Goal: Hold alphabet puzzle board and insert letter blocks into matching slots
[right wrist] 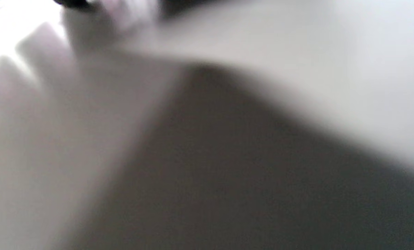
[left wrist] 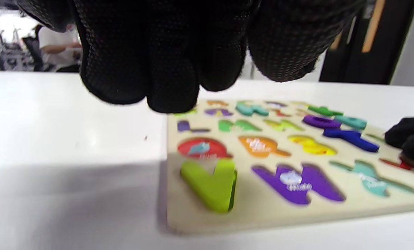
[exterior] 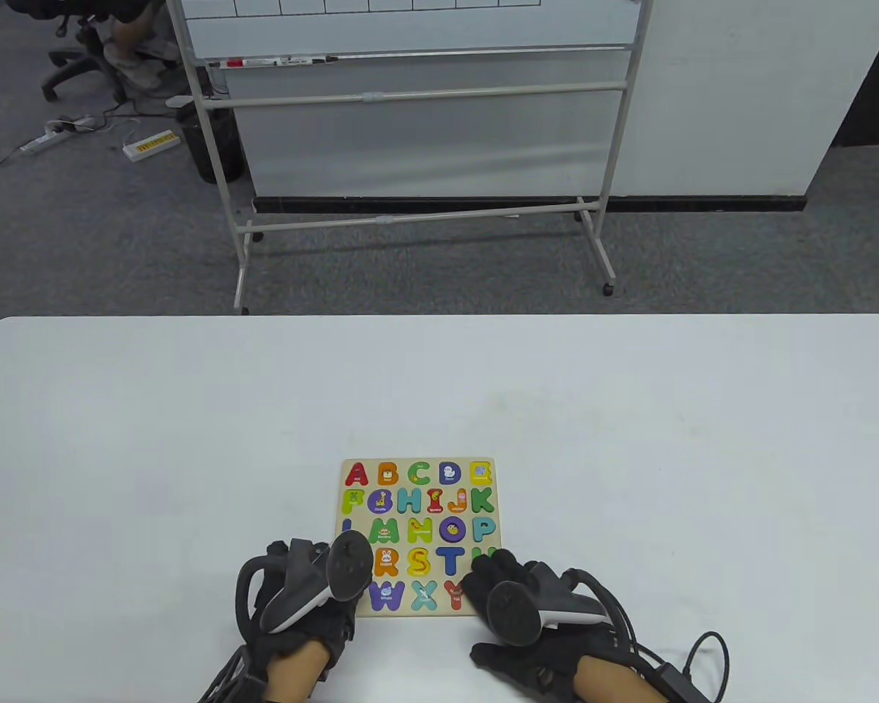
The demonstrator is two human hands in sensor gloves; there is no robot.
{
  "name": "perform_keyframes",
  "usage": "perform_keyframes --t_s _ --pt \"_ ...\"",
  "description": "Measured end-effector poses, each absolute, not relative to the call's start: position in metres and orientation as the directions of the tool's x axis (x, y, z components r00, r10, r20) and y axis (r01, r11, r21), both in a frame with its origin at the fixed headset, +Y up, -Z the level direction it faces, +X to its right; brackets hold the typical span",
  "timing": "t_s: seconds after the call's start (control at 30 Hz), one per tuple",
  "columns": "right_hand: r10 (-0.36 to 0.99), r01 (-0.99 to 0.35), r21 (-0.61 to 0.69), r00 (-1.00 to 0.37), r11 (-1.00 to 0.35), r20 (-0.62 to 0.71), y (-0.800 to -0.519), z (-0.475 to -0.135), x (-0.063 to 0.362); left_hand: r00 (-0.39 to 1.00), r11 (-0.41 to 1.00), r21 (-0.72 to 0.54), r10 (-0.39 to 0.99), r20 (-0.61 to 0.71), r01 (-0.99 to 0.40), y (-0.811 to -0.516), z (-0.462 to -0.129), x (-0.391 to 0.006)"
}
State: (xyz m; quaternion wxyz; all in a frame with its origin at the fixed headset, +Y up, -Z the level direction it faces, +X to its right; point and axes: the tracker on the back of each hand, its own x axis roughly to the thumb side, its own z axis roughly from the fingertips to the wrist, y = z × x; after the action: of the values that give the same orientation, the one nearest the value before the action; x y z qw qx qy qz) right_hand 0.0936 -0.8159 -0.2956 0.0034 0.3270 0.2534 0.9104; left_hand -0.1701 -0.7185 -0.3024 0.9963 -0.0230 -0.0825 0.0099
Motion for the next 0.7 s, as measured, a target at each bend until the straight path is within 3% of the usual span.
perform_keyframes --t_s 0.1,0.33,0.47,0.6,0.7 --pt "0.183 0.143 0.467 -0.792 -0.872 0.583 -0.815 -0.296 0.093 0.982 0.999 0.031 0.037 0.187 -0.043 -0.707 -0.301 -0.168" --pt "0.219 0.097 0.475 -0.795 -0.875 0.565 -0.813 -0.298 0.095 0.972 0.99 0.071 0.102 0.211 -0.12 -0.691 -0.304 -0.169" --pt "0.226 0.089 0.478 -0.796 -0.874 0.562 -0.813 -0.298 0.096 0.975 0.988 0.129 0.051 0.217 -0.08 -0.689 -0.302 -0.174" --pt "0.231 0.084 0.48 -0.795 -0.873 0.561 -0.813 -0.299 0.096 0.967 0.975 0.162 0.113 0.23 -0.152 -0.691 -0.3 -0.19" --pt "0.23 0.086 0.48 -0.796 -0.873 0.56 -0.813 -0.299 0.096 0.968 0.979 0.171 0.063 0.243 -0.107 -0.7 -0.297 -0.194"
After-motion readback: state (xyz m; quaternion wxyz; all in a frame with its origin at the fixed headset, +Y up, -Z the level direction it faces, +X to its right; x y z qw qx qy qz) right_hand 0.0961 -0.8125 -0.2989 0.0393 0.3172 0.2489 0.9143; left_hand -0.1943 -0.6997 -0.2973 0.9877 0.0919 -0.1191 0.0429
